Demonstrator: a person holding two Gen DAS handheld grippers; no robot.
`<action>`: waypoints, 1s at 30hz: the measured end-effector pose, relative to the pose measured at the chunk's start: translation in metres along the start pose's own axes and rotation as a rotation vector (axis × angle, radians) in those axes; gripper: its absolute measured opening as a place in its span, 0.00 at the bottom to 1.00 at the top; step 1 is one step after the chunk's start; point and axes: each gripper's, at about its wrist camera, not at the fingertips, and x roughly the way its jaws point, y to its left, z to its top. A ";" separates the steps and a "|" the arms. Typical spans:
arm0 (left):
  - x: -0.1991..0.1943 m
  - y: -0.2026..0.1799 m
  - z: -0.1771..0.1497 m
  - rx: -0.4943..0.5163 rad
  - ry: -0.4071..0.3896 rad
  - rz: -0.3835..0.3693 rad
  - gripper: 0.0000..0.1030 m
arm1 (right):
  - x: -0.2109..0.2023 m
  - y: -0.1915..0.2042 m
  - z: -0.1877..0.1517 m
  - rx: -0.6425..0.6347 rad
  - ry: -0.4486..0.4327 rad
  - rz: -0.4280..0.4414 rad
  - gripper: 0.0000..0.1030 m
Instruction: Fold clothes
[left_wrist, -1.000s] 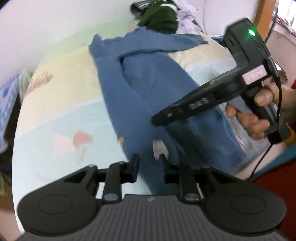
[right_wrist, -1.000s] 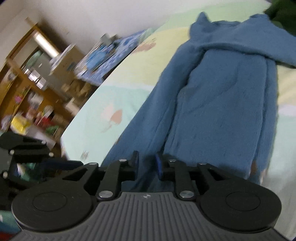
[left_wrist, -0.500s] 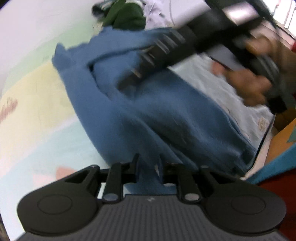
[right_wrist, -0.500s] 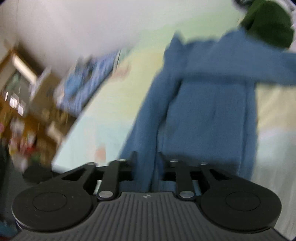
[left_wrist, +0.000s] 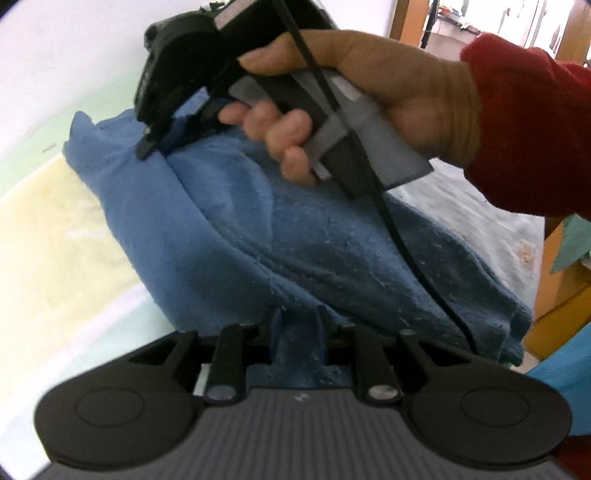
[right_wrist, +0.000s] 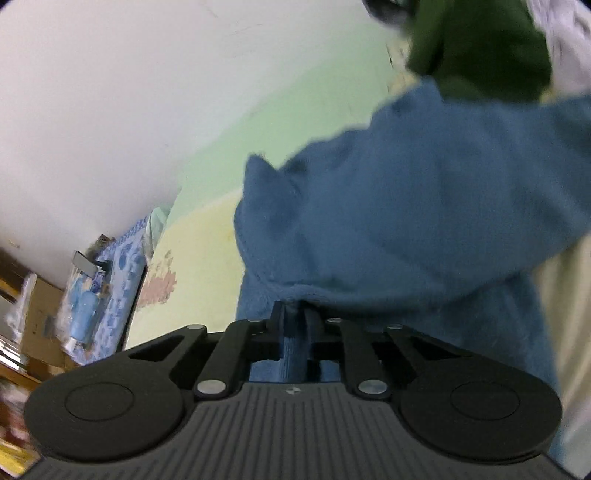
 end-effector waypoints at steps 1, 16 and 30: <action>0.000 0.002 -0.002 -0.005 -0.004 -0.013 0.15 | -0.002 -0.001 -0.002 -0.029 0.003 -0.031 0.08; 0.012 0.097 0.063 -0.066 -0.097 0.138 0.22 | -0.010 -0.022 0.013 0.075 -0.033 -0.064 0.09; 0.051 0.139 0.088 -0.148 -0.096 0.141 0.22 | -0.093 -0.147 0.056 0.194 -0.331 -0.590 0.56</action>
